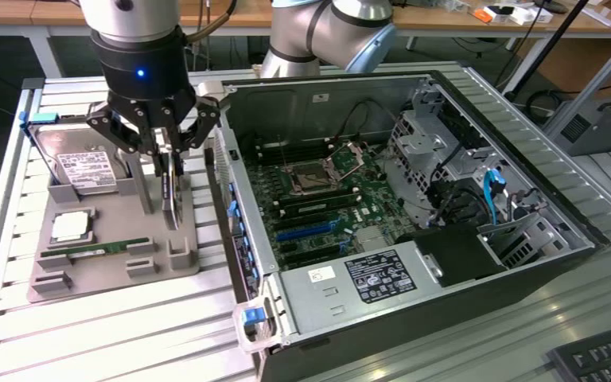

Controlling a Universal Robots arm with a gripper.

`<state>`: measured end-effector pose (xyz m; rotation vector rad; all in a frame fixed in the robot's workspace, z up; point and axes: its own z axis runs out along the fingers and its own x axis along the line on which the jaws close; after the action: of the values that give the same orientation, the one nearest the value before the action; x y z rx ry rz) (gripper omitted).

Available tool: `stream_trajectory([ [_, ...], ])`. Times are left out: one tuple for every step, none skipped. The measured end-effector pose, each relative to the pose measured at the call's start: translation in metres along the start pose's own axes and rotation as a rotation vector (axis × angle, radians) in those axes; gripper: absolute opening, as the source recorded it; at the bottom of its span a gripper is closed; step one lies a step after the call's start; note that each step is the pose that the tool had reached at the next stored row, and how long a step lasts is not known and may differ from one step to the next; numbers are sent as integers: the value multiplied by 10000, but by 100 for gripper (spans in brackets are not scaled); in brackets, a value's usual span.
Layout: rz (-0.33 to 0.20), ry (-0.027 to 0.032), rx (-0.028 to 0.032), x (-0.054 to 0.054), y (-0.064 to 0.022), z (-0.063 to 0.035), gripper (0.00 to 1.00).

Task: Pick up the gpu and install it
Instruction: 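Pick up the gpu and move the gpu toward the slot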

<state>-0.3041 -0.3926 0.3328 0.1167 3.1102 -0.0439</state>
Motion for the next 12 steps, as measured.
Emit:
stream_trajectory([
  [0,0,0,0,-1,-3,27],
  [0,0,0,0,-1,-5,27],
  [0,0,0,-1,-2,-8,27],
  [0,0,0,-1,-3,-12,27],
  [0,0,0,-1,-3,-16,27],
  [0,0,0,-1,-5,-21,27],
  [0,-1,-1,-1,-5,-23,27],
  [0,0,0,-1,-6,-25,27],
  [0,0,0,-1,-6,-27,27],
  [0,0,0,-1,-6,-29,27],
  [0,0,0,-1,-7,-31,27],
  [0,0,0,-2,-7,-33,27],
])
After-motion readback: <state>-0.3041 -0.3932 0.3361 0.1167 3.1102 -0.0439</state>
